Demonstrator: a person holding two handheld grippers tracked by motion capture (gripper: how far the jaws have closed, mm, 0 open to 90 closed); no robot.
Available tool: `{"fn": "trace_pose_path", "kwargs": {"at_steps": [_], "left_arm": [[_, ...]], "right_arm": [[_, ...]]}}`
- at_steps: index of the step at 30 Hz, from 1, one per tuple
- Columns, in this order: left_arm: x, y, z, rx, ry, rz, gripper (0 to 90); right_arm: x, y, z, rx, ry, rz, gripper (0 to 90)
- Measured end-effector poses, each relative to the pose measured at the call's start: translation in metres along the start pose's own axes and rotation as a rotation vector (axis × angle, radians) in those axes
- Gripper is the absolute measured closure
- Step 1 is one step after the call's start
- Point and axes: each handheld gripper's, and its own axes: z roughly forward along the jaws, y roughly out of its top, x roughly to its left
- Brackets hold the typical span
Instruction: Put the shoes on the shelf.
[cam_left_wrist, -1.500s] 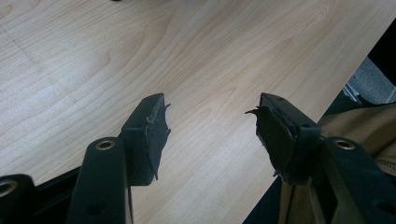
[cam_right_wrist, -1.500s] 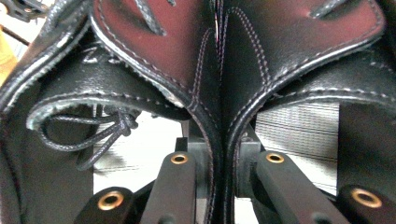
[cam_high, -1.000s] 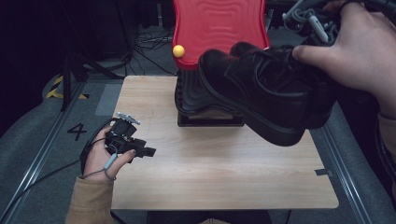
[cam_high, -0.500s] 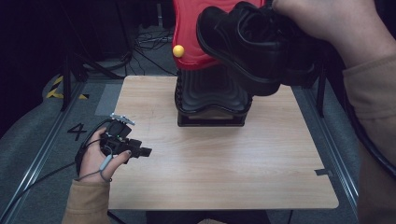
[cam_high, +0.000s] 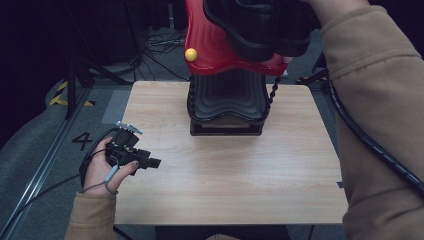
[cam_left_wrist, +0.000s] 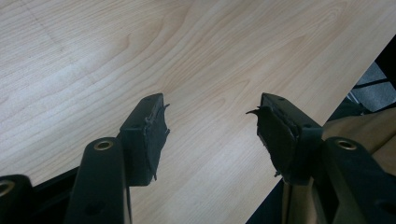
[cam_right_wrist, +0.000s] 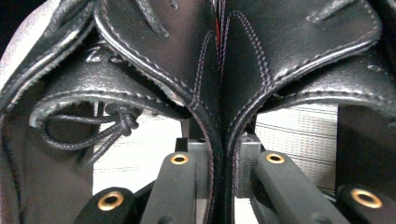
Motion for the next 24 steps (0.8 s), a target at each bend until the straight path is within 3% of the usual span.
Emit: {"fn": "trace_pose_path", "kwargs": {"at_steps": [4, 9, 13, 24], "left_arm": [[0.003, -0.001, -0.002, 0.002, 0.024, -0.005, 42.0], [0.001, -0.001, -0.007, -0.012, 0.016, -0.002, 41.4], [0.001, -0.003, -0.01, -0.029, 0.009, -0.004, 41.5], [0.004, -0.003, -0.008, -0.027, 0.006, -0.01, 42.0]], "right_arm": [[0.002, 0.017, 0.007, -0.021, 0.0, 0.022, 82.1], [0.01, 0.032, 0.018, -0.06, -0.04, 0.042, 82.1], [0.011, 0.044, 0.021, -0.092, -0.045, 0.064, 82.0], [0.002, 0.056, 0.043, -0.156, -0.071, 0.083, 81.9]]}}
